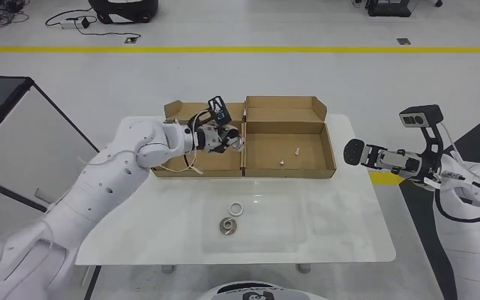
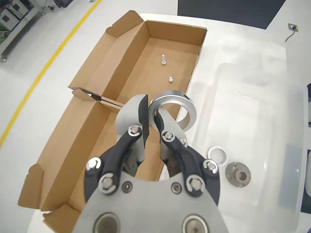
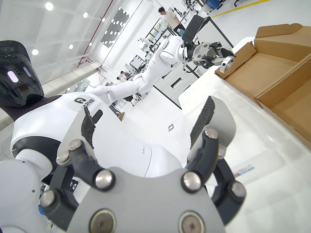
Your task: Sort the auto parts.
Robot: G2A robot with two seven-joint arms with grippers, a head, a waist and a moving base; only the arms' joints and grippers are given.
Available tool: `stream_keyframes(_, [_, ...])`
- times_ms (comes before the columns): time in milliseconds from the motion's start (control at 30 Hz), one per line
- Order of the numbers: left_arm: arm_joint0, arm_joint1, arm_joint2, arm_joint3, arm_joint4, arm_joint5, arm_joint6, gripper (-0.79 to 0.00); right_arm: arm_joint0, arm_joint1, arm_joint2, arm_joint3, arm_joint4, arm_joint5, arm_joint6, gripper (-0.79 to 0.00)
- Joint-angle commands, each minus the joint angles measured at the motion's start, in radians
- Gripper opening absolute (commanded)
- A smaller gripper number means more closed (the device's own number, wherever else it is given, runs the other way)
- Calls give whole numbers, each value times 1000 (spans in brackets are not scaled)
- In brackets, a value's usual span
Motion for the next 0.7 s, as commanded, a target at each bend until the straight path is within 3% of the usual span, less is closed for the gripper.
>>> stream_keyframes(0, [-8,-8,7,22,22,58,-36,-785,0,0,0,0,0,0,0,0])
stream_keyframes(267, [-121,-94,126,170,67,167,-172,-785,0,0,0,0,0,0,0,0])
stream_keyframes(667, [-243,-278,336,469,187,259,-329,-785,0,0,0,0,0,0,0,0])
